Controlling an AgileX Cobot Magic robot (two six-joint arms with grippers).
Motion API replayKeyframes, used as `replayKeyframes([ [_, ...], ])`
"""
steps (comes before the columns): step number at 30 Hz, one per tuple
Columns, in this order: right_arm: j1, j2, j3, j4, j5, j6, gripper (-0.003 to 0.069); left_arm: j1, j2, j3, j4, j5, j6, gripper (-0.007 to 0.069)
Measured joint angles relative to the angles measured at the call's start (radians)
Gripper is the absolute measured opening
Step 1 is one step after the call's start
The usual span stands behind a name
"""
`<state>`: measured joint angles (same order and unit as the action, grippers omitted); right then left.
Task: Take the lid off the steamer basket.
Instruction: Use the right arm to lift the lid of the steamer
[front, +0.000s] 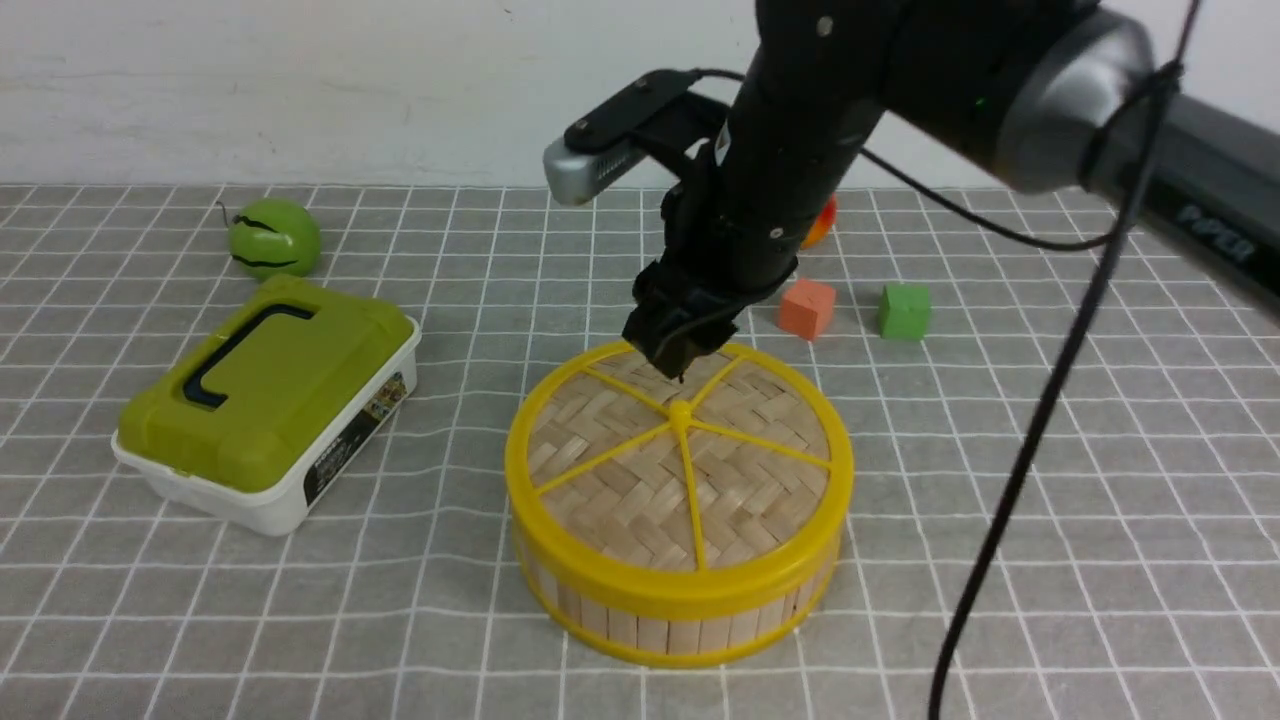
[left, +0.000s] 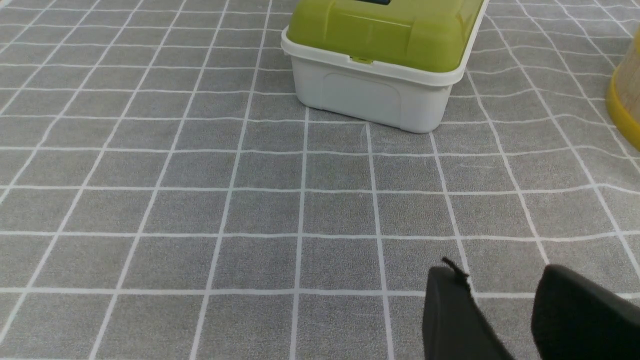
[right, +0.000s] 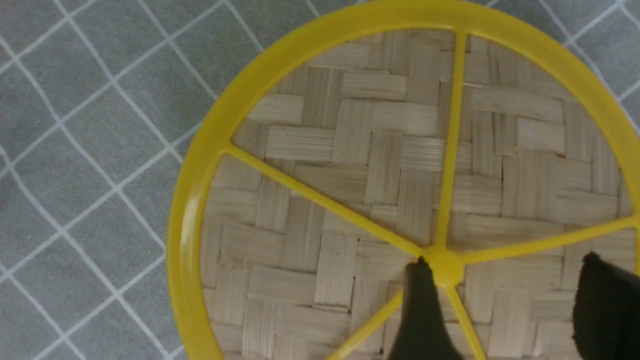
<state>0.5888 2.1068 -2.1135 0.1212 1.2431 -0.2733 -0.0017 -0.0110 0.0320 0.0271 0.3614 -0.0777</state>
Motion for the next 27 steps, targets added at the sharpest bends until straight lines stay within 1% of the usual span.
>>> replayKeyframes([
  [3, 0.000, 0.044, -0.014, 0.003, 0.001, 0.003, 0.0459, 0.000, 0.000, 0.000, 0.000, 0.000, 0.000, 0.0239],
  [5, 0.000, 0.063, -0.014, 0.005, 0.001, 0.003, 0.0467, 0.000, 0.000, 0.000, 0.000, 0.000, 0.000, 0.0239],
  [8, 0.000, 0.085, -0.015, 0.006, 0.001, 0.008, 0.0463, 0.000, 0.000, 0.000, 0.000, 0.000, 0.000, 0.0239],
  [10, 0.000, 0.101, -0.015, 0.006, 0.001, 0.018, 0.0439, 0.000, 0.000, 0.000, 0.000, 0.000, 0.000, 0.0239],
  [11, 0.000, 0.101, -0.015, 0.006, 0.001, 0.020, 0.0439, 0.000, 0.000, 0.000, 0.000, 0.000, 0.000, 0.0239],
  [12, 0.000, 0.108, -0.015, 0.004, 0.000, 0.029, 0.0411, 0.000, 0.000, 0.000, 0.000, 0.000, 0.000, 0.0239],
  [15, 0.000, 0.108, -0.019, 0.002, 0.000, 0.032, 0.0357, 0.000, 0.000, 0.000, 0.000, 0.000, 0.000, 0.0239],
  [17, 0.000, 0.108, -0.020, 0.002, 0.000, 0.033, 0.0301, 0.000, 0.000, 0.000, 0.000, 0.000, 0.000, 0.0239],
  [18, 0.000, 0.108, -0.021, 0.002, 0.000, 0.034, 0.0295, 0.000, 0.000, 0.000, 0.000, 0.000, 0.000, 0.0239],
  [21, 0.000, 0.108, -0.023, 0.003, 0.001, 0.048, 0.0199, 0.000, 0.000, 0.000, 0.000, 0.000, 0.000, 0.0239],
  [22, 0.000, 0.108, -0.023, 0.003, 0.001, 0.049, 0.0188, 0.000, 0.000, 0.000, 0.000, 0.000, 0.000, 0.0239],
  [23, 0.000, 0.108, -0.023, 0.003, 0.000, 0.053, 0.0144, 0.000, 0.000, 0.000, 0.000, 0.000, 0.000, 0.0239],
  [24, 0.000, 0.108, -0.023, 0.003, 0.000, 0.053, 0.0120, 0.000, 0.000, 0.000, 0.000, 0.000, 0.000, 0.0239],
  [26, 0.000, 0.108, -0.023, 0.005, 0.000, 0.055, 0.0090, 0.000, 0.000, 0.000, 0.000, 0.000, 0.000, 0.0239],
  [27, 0.000, 0.108, -0.023, 0.005, 0.000, 0.055, 0.0087, 0.000, 0.000, 0.000, 0.000, 0.000, 0.000, 0.0239],
])
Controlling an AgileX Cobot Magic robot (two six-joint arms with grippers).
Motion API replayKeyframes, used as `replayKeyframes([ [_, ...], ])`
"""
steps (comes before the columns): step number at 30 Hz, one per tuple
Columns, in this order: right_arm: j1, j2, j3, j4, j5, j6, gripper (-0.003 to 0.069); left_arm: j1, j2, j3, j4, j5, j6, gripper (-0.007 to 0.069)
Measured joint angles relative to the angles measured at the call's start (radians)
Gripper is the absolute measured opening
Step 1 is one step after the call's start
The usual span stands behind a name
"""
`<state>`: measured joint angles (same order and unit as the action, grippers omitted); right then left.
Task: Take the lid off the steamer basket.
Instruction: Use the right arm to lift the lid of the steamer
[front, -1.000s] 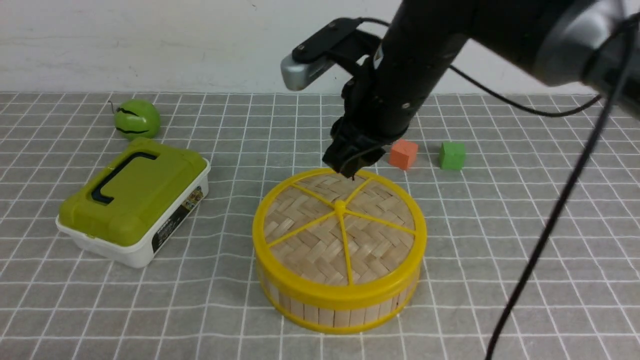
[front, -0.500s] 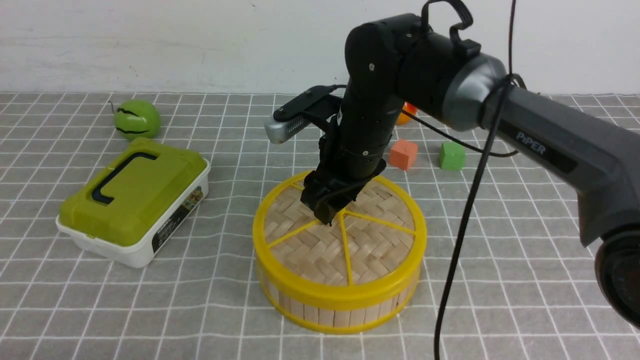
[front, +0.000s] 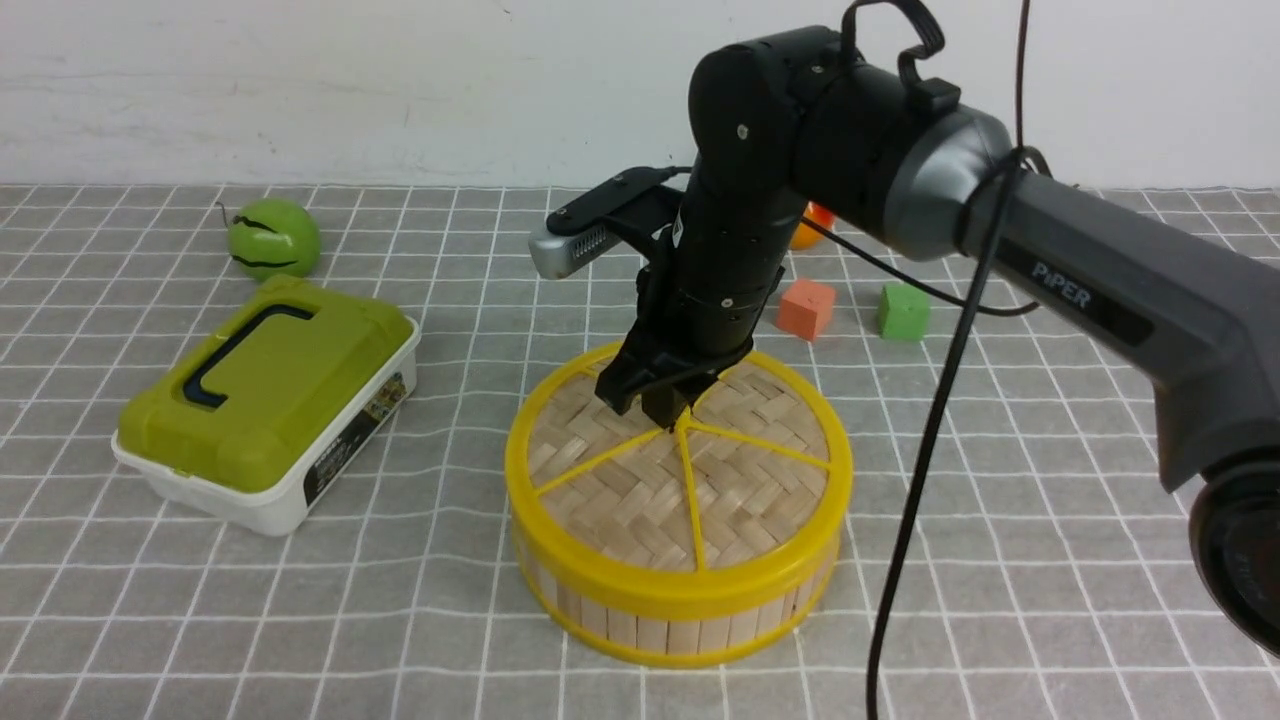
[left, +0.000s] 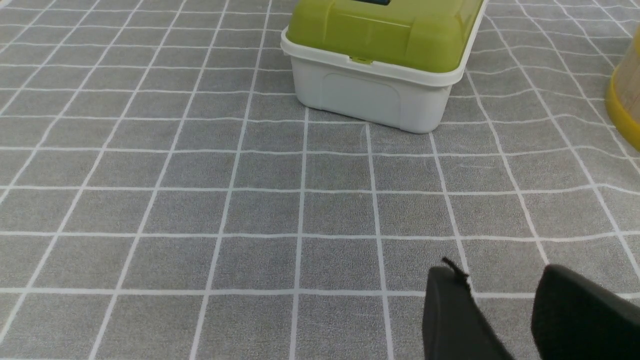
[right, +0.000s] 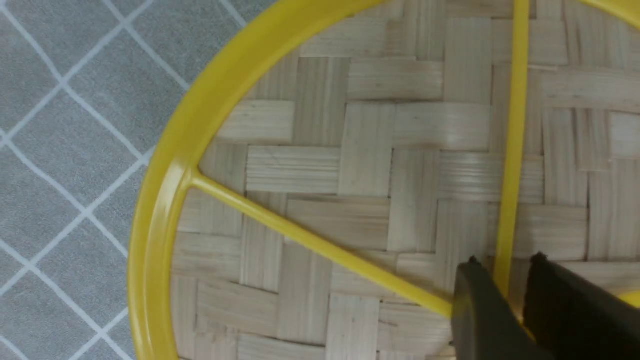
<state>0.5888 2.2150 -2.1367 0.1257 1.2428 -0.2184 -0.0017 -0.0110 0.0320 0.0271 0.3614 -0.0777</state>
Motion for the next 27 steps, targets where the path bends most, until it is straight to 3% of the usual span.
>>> replayKeyframes([
  [27, 0.000, -0.036, 0.000, 0.001, 0.000, 0.000, 0.0083, 0.000, 0.000, 0.000, 0.000, 0.000, 0.000, 0.0239],
])
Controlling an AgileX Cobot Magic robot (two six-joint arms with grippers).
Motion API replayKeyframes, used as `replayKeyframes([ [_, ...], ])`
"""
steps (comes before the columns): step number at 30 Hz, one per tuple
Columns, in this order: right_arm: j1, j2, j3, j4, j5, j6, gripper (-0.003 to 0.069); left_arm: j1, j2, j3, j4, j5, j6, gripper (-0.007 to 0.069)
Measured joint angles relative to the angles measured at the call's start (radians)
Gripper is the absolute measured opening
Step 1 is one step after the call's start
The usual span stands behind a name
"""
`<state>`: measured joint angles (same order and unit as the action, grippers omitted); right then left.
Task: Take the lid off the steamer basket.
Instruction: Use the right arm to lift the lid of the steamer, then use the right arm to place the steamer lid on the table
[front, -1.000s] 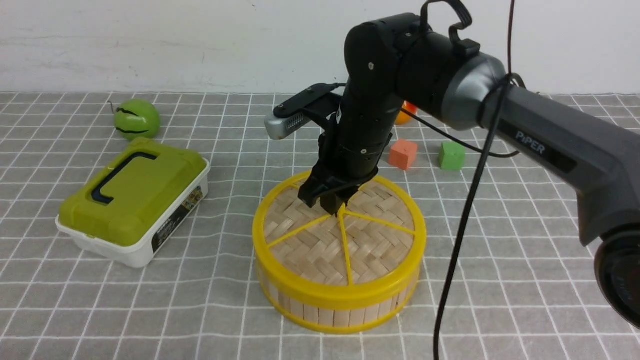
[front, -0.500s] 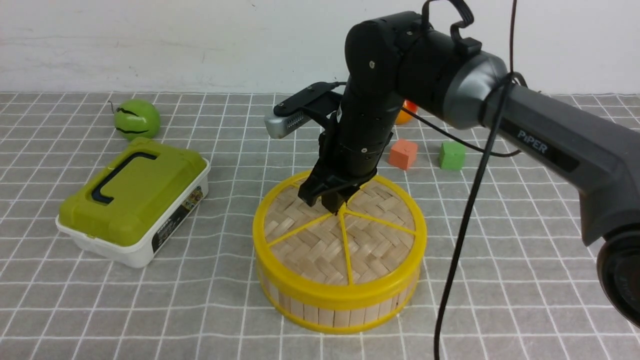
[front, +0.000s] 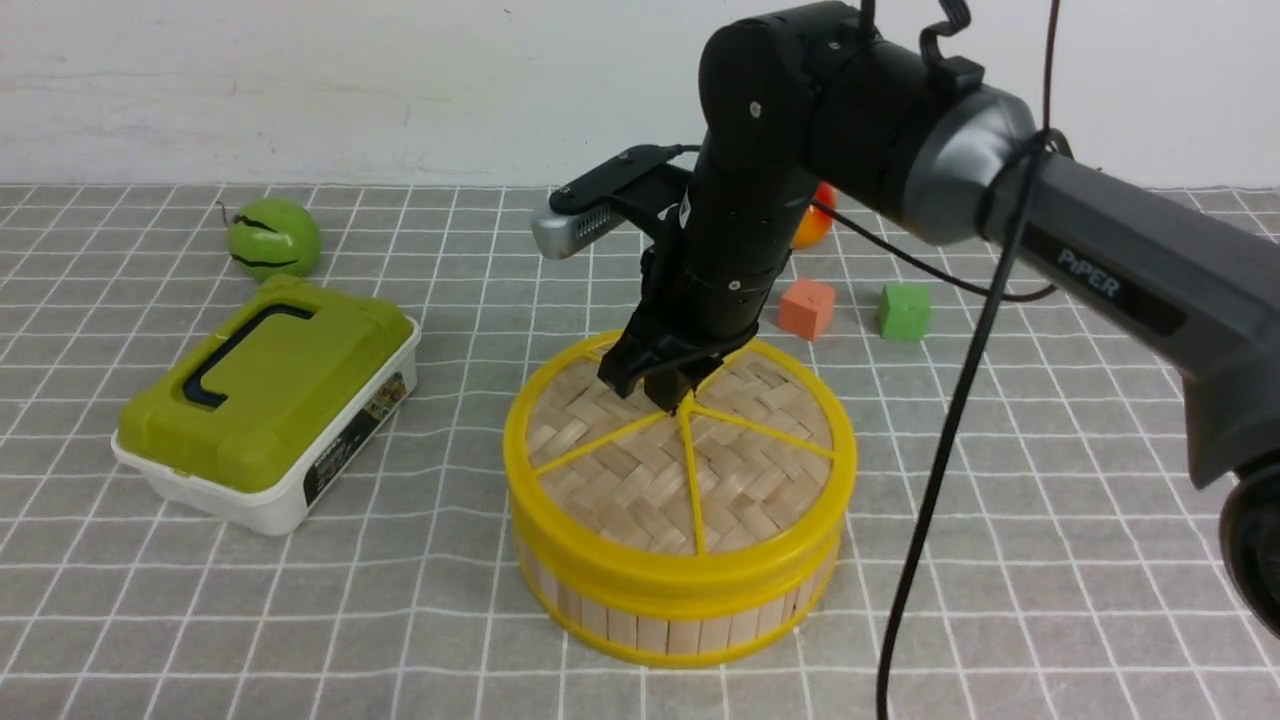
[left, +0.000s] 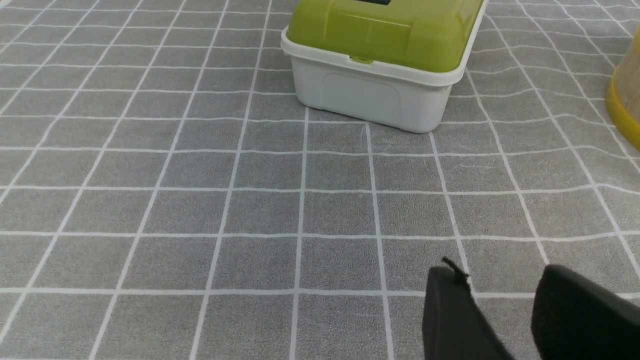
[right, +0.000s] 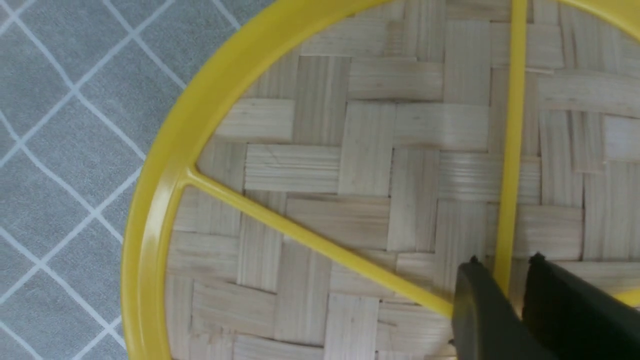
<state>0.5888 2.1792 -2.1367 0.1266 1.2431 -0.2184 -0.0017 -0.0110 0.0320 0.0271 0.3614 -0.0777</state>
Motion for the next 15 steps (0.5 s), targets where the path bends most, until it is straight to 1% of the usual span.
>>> replayKeyframes([
  [8, 0.000, -0.044, 0.000, -0.030, 0.003, 0.000, 0.0083, 0.000, 0.000, 0.000, 0.000, 0.000, 0.000, 0.0239],
  [15, -0.010, -0.158, 0.001, -0.149, 0.008, 0.000, 0.0083, 0.000, 0.000, 0.000, 0.000, 0.000, 0.000, 0.0239],
])
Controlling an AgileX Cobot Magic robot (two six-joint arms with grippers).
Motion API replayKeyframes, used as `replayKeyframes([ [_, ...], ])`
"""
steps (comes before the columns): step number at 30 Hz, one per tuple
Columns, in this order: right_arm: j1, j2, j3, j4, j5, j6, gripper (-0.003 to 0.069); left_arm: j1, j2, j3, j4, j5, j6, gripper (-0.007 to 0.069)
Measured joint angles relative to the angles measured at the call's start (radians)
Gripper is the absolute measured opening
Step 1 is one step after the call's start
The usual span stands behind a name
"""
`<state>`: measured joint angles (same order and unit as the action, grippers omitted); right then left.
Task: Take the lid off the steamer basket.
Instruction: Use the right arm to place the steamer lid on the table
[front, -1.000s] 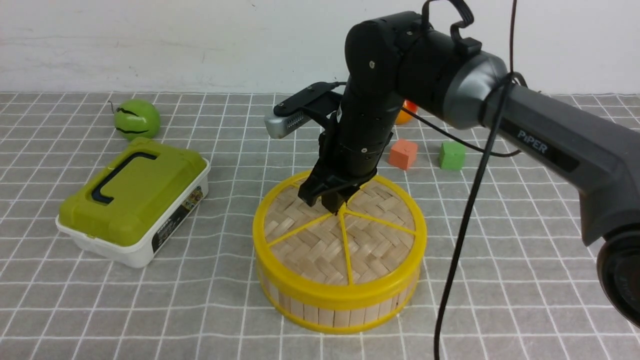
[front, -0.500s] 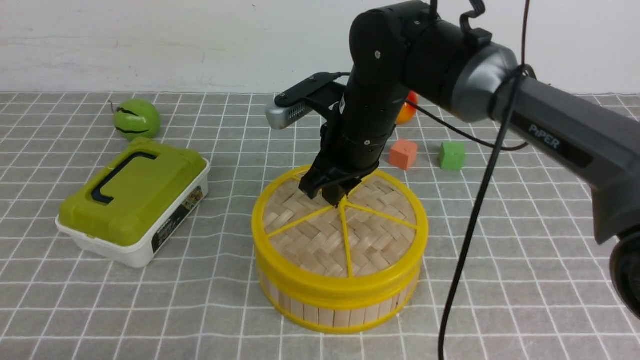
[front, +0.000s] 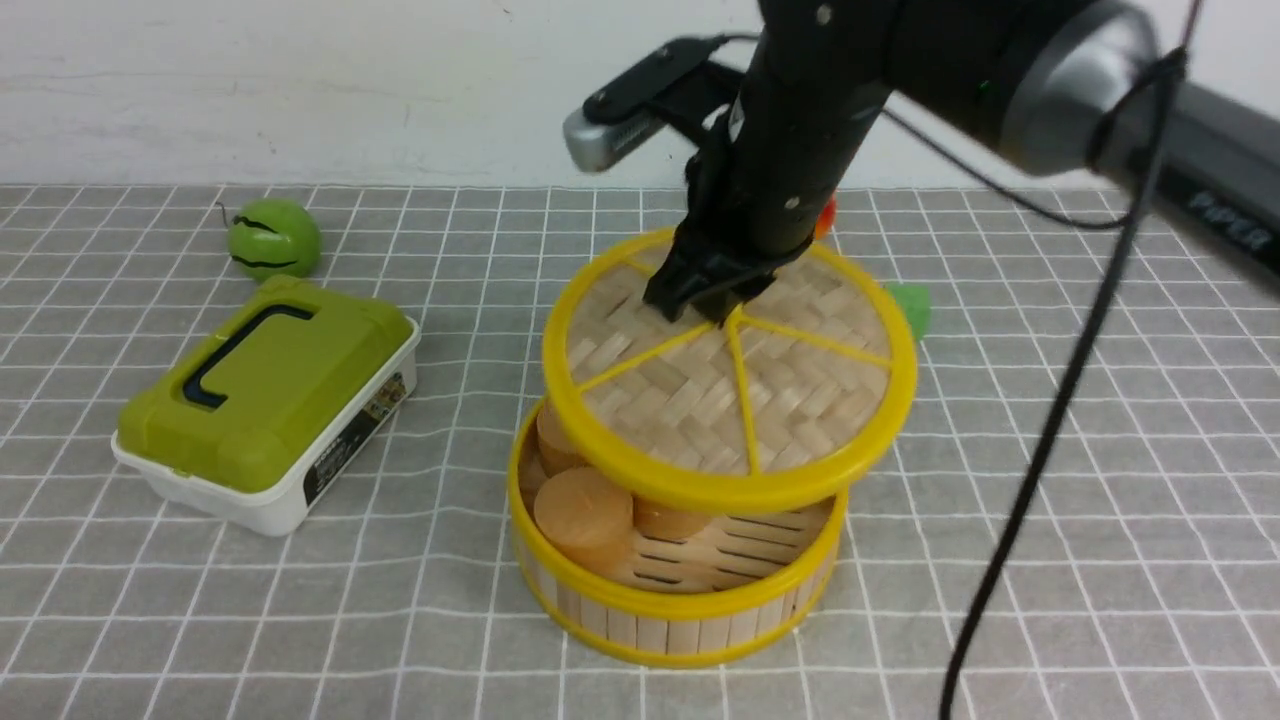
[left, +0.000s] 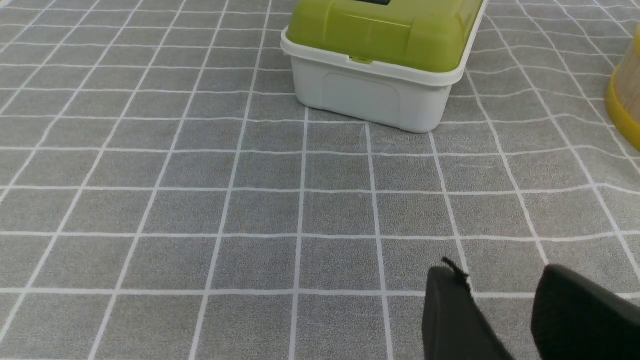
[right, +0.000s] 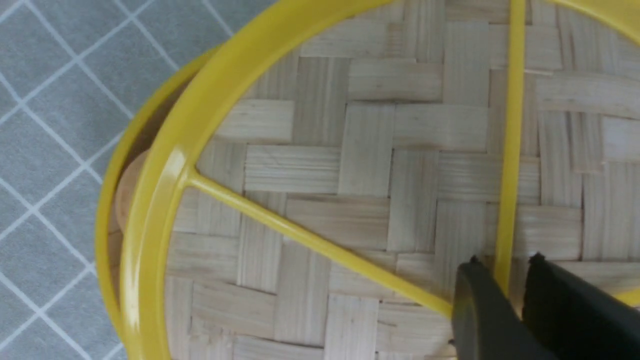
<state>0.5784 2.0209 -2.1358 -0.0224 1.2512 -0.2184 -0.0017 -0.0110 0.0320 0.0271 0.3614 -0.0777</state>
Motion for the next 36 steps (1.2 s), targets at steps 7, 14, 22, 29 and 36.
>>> replayKeyframes([
  [7, -0.145, -0.151, 0.079, 0.008, 0.000, 0.026, 0.0083, 0.000, 0.000, 0.000, 0.000, 0.000, 0.000, 0.0239],
  [14, -0.368, -0.258, 0.303, 0.022, 0.000, 0.027, 0.0083, 0.000, 0.000, 0.000, 0.000, 0.000, 0.000, 0.0239],
  [22, -0.485, -0.243, 0.597, 0.087, -0.215, 0.027, 0.0083, 0.000, 0.000, 0.000, 0.000, 0.000, 0.000, 0.0239],
  [29, -0.487, -0.122, 0.662, 0.113, -0.355, 0.027, 0.0083, 0.000, 0.000, 0.000, 0.000, 0.000, 0.000, 0.0239],
  [36, -0.487, -0.067, 0.663, 0.128, -0.375, 0.027, 0.0109, 0.000, 0.000, 0.000, 0.000, 0.000, 0.000, 0.0239],
])
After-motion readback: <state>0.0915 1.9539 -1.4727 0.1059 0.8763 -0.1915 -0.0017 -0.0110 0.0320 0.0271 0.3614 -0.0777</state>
